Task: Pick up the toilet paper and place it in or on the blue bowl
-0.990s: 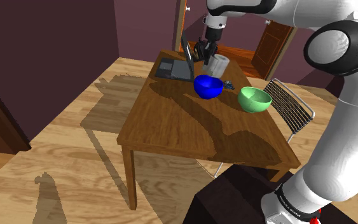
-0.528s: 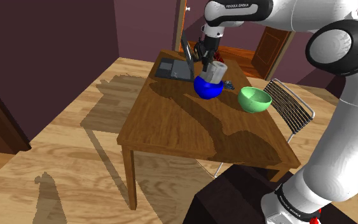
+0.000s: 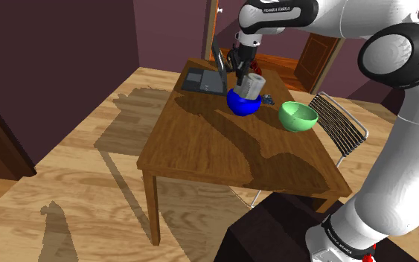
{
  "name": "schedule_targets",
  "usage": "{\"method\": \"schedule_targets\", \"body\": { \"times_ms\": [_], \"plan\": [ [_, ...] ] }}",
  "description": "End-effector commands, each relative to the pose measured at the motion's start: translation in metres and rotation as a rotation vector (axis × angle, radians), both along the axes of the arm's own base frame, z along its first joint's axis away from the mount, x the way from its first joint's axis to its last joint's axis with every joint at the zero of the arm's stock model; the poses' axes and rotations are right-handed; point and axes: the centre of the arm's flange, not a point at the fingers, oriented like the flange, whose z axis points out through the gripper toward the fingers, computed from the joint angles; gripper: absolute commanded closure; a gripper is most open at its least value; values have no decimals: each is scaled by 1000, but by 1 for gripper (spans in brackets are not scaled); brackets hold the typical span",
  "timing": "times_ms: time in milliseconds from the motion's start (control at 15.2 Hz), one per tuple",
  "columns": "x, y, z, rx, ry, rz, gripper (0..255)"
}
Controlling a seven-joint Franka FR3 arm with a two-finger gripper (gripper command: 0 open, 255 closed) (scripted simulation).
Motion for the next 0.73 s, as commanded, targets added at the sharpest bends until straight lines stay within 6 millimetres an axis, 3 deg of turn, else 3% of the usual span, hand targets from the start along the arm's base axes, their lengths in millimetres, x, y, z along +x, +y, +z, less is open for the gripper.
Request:
{"method": "schedule_targets", "body": {
  "times_ms": [0,330,594,660],
  "plan": [
    [0,0,0,0,-1,0,0],
    [0,0,0,0,-1,0,0],
    [1,0,50,0,-1,0,0],
    [1,0,50,0,-1,0,0]
  ]
}}
